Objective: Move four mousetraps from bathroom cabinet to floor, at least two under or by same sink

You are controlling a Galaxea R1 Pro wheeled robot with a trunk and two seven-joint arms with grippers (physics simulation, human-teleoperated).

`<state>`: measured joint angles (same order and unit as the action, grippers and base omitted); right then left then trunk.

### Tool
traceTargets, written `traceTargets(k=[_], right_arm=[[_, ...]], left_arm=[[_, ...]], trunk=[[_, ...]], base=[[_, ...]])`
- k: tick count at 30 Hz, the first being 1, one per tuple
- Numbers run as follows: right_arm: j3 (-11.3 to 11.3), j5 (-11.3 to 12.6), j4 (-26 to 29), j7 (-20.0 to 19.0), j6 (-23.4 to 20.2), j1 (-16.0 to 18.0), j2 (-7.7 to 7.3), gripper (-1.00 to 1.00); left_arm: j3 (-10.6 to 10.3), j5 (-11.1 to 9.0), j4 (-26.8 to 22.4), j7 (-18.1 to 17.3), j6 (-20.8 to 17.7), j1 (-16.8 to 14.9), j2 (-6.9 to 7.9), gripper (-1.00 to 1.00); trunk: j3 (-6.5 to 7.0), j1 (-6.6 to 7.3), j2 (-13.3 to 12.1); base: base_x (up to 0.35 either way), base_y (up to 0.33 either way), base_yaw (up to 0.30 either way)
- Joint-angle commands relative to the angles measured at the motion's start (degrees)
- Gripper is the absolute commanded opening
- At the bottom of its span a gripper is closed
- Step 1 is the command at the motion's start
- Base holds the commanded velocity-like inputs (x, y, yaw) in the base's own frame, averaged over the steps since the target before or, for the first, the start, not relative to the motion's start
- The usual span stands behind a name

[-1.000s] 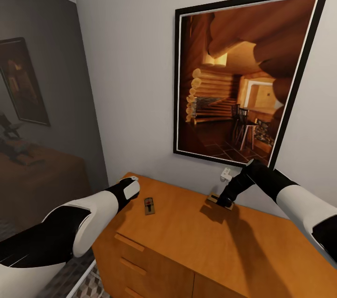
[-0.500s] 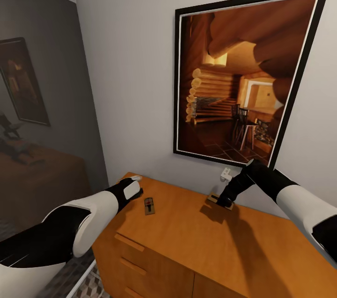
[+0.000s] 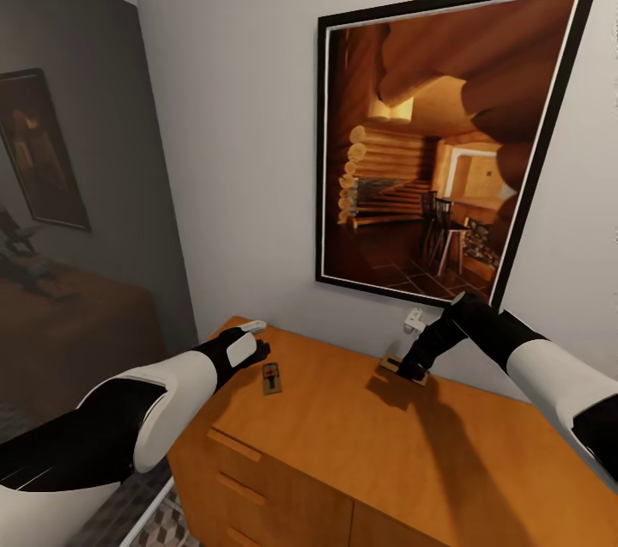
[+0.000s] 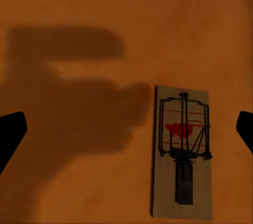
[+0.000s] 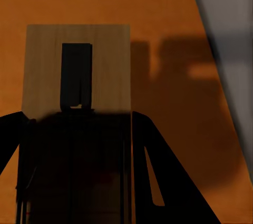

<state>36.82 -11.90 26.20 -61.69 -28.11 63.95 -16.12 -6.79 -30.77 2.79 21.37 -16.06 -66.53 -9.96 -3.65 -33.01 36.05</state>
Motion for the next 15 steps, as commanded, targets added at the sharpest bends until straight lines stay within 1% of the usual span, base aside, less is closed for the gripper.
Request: traceTargets(k=[1, 5, 10, 15], right_arm=[[0.1, -0.1, 0.2, -0.1, -0.6, 0.0, -0.05, -1.00], [0.1, -0.1, 0.2, -0.2, -0.6, 0.0, -0.05, -1.00], [0.1, -0.1, 0.2, -0.1, -0.6, 0.0, -0.05, -1.00], [0.1, -0.1, 0.2, -0.1, -0.6, 0.0, -0.05, -1.00]], left_arm=[[-0.5, -0.4, 0.1, 0.1, -0.1, -0.1, -0.03, 1.00], [-0.5, -0.4, 0.2, 0.2, 0.0, -0.1, -0.03, 1.00], [-0.5, -0.4, 0.6, 0.2, 0.1, -0.1, -0.03, 1.00], [-0.5, -0.3, 0.6, 0.3, 0.1, -0.1, -0.03, 1.00]], trunk=[[-0.12, -0.03, 0.1], [-0.12, -0.03, 0.1], [-0.12, -0.03, 0.1], [-0.12, -0.03, 0.1]], base=[[0.000, -0.026, 0.000], [-0.002, -0.018, 0.000], [-0.094, -0.107, 0.000], [-0.034, -0.033, 0.000]])
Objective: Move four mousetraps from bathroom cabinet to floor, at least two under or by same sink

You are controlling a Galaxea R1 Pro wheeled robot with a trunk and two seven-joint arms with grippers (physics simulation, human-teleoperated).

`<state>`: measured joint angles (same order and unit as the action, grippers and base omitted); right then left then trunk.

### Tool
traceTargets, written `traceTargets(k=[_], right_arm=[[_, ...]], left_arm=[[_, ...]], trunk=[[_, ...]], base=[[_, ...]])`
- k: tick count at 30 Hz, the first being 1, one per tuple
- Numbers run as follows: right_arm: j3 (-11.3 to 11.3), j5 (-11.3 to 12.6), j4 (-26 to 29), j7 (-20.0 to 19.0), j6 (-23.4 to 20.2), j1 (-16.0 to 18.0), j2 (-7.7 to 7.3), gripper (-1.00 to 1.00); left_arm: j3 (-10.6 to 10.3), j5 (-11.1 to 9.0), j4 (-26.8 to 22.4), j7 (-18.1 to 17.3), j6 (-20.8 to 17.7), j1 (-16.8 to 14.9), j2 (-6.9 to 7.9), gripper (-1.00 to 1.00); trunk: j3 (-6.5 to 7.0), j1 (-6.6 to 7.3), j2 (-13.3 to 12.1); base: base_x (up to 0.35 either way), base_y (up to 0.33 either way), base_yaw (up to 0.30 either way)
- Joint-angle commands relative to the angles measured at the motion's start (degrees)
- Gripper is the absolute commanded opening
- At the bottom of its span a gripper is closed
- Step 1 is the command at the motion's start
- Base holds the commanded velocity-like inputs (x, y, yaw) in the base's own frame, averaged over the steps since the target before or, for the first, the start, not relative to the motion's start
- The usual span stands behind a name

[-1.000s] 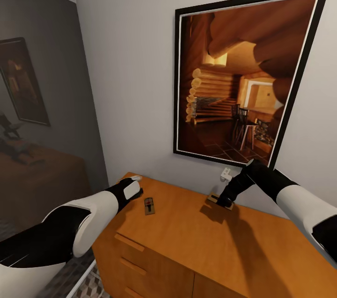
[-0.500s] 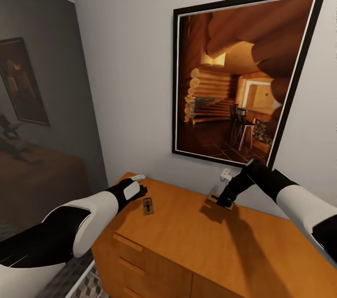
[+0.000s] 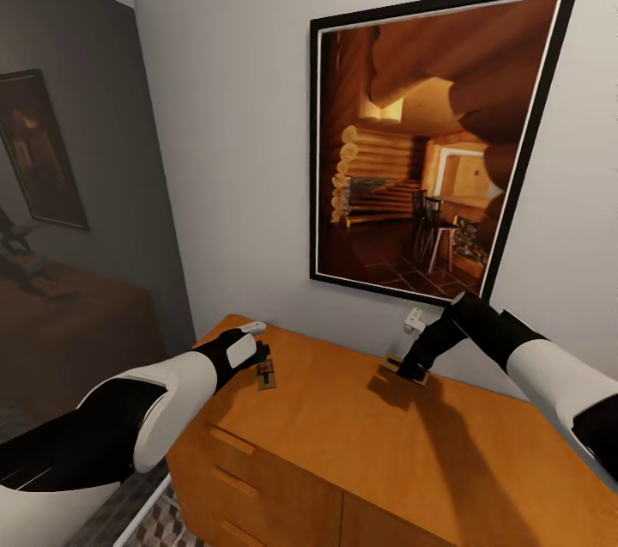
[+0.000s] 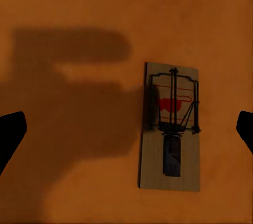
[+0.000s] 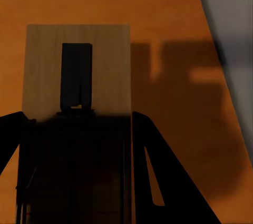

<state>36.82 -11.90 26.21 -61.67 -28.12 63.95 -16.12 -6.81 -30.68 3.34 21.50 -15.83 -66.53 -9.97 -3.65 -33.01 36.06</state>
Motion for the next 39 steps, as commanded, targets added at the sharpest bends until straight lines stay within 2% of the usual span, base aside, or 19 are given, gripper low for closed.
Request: traceTargets(k=[1, 33, 39], right_arm=[[0.1, -0.1, 0.2, -0.2, -0.6, 0.0, -0.05, -1.00], [0.1, -0.1, 0.2, -0.1, -0.6, 0.0, -0.05, -1.00], [0.1, -0.1, 0.2, -0.1, -0.6, 0.0, -0.05, -1.00]], left_arm=[[-0.5, -0.4, 0.1, 0.1, -0.2, -0.1, -0.03, 1.00], [-0.5, -0.4, 0.1, 0.1, -0.2, -0.1, -0.03, 1.00], [-0.5, -0.4, 0.1, 0.1, -0.2, -0.1, -0.03, 1.00]], trunk=[[-0.12, -0.02, 0.1], [-0.12, -0.02, 0.1], [-0.12, -0.02, 0.1]], base=[[-0.011, -0.010, 0.000], [0.017, -0.017, 0.000], [0.000, -0.160, 0.000]])
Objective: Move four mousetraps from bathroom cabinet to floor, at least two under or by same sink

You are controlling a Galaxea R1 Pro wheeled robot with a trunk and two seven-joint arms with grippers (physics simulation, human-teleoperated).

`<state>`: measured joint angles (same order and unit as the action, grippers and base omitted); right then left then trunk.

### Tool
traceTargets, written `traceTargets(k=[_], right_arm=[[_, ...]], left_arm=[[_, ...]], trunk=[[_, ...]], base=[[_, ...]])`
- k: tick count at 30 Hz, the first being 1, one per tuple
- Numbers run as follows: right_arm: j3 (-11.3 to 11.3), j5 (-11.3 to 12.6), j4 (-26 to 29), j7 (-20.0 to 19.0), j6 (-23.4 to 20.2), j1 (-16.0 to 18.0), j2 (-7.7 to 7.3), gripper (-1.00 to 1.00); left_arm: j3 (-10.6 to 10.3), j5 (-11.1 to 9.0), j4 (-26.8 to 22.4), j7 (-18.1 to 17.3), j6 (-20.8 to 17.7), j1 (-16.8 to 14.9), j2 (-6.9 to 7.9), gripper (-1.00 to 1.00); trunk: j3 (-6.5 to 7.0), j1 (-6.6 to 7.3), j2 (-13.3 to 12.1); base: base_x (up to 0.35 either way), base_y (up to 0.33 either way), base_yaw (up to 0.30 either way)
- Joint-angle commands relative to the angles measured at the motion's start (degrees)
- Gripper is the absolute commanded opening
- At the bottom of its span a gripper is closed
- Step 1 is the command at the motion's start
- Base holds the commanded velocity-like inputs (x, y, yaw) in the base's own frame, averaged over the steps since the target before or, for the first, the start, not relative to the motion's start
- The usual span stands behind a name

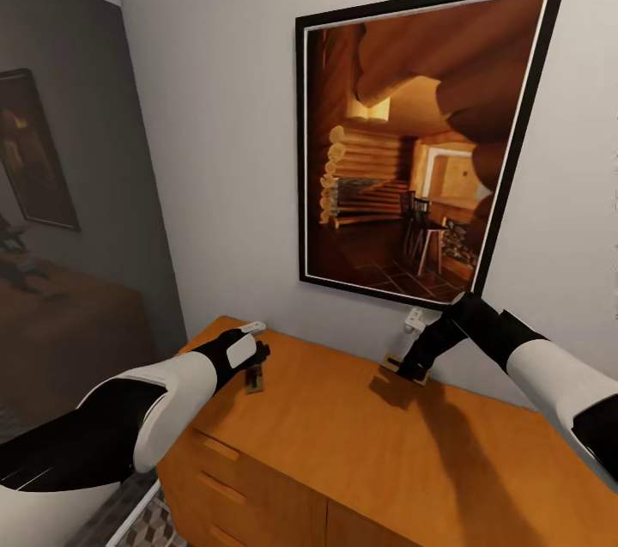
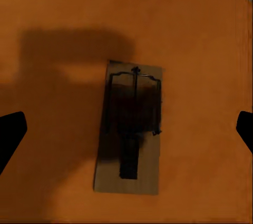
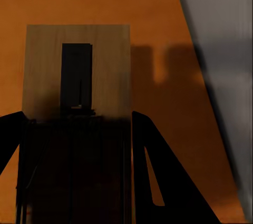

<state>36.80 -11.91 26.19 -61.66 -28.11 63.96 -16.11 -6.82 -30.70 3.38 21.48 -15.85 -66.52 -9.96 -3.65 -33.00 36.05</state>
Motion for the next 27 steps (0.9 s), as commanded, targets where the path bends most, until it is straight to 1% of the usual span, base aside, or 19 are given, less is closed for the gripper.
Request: traceTargets(k=[1, 6, 27], right_arm=[[0.1, 0.0, 0.2, -0.1, -0.6, 0.0, -0.06, -1.00], [0.1, 0.0, 0.2, -0.1, -0.6, 0.0, -0.06, -1.00], [0.1, 0.0, 0.2, -0.2, -0.6, 0.0, -0.06, -1.00]], left_arm=[[-0.5, -0.4, 0.1, 0.1, -0.1, -0.1, -0.04, 1.00], [-0.5, -0.4, 0.1, 0.1, -0.1, -0.1, -0.04, 1.00], [-0.5, -0.4, 0.1, 0.1, -0.1, -0.1, -0.04, 1.00]], trunk=[[-0.12, -0.03, 0.1], [-0.12, -0.03, 0.1], [-0.12, -0.03, 0.1]], base=[[0.000, -0.161, 0.000], [0.000, -0.067, 0.000], [0.000, -0.002, 0.000]])
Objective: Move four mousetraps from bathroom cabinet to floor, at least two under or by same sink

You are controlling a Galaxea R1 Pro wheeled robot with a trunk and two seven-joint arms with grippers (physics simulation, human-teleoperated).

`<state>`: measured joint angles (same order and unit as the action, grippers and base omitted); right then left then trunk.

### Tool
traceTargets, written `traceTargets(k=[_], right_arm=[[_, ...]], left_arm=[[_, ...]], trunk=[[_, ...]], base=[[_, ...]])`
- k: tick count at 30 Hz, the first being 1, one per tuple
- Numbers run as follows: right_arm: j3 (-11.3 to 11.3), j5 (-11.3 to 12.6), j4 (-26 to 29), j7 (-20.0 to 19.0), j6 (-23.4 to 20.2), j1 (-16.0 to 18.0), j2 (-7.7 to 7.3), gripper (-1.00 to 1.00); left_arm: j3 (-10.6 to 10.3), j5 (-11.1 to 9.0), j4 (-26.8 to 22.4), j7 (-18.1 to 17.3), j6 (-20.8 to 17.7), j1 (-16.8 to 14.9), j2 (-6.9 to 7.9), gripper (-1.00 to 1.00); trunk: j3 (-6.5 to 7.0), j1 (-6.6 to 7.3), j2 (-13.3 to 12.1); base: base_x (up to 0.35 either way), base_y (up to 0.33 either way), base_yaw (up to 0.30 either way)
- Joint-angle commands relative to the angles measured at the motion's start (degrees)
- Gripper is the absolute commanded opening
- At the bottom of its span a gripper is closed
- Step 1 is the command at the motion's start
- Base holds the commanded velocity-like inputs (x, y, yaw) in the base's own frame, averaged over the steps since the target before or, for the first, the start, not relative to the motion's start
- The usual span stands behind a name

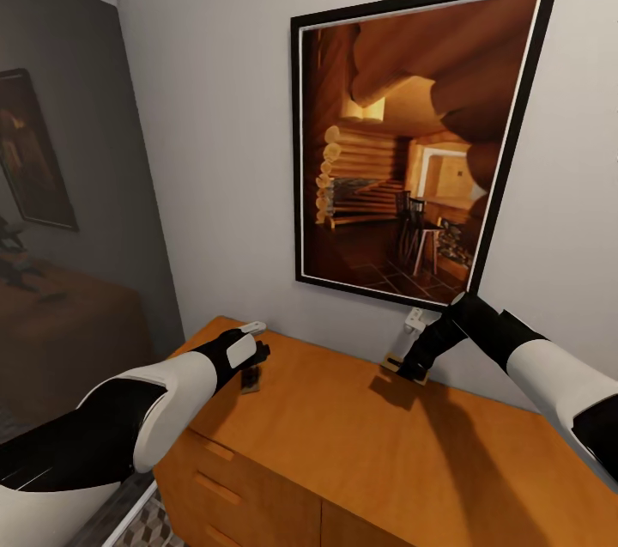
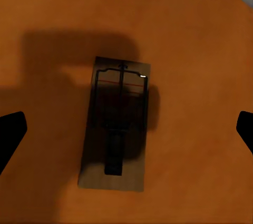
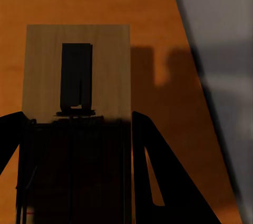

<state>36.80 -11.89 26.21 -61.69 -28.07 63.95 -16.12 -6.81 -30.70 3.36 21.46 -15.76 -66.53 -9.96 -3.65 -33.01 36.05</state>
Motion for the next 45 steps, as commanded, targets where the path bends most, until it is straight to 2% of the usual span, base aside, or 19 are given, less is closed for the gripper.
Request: traceTargets(k=[1, 45], right_arm=[[0.1, -0.1, 0.2, -0.1, -0.6, 0.0, -0.05, -1.00], [0.0, 0.0, 0.2, -0.1, -0.6, 0.0, -0.05, -1.00]], left_arm=[[-0.5, -0.4, 0.1, 0.1, -0.2, -0.1, -0.03, 1.00], [-0.6, -0.2, 0.2, 0.2, -0.3, -0.1, -0.03, 1.00]], trunk=[[-0.12, -0.03, 0.1], [-0.12, -0.03, 0.1]], base=[[0.000, 0.000, 0.000], [0.000, 0.000, 0.000]])
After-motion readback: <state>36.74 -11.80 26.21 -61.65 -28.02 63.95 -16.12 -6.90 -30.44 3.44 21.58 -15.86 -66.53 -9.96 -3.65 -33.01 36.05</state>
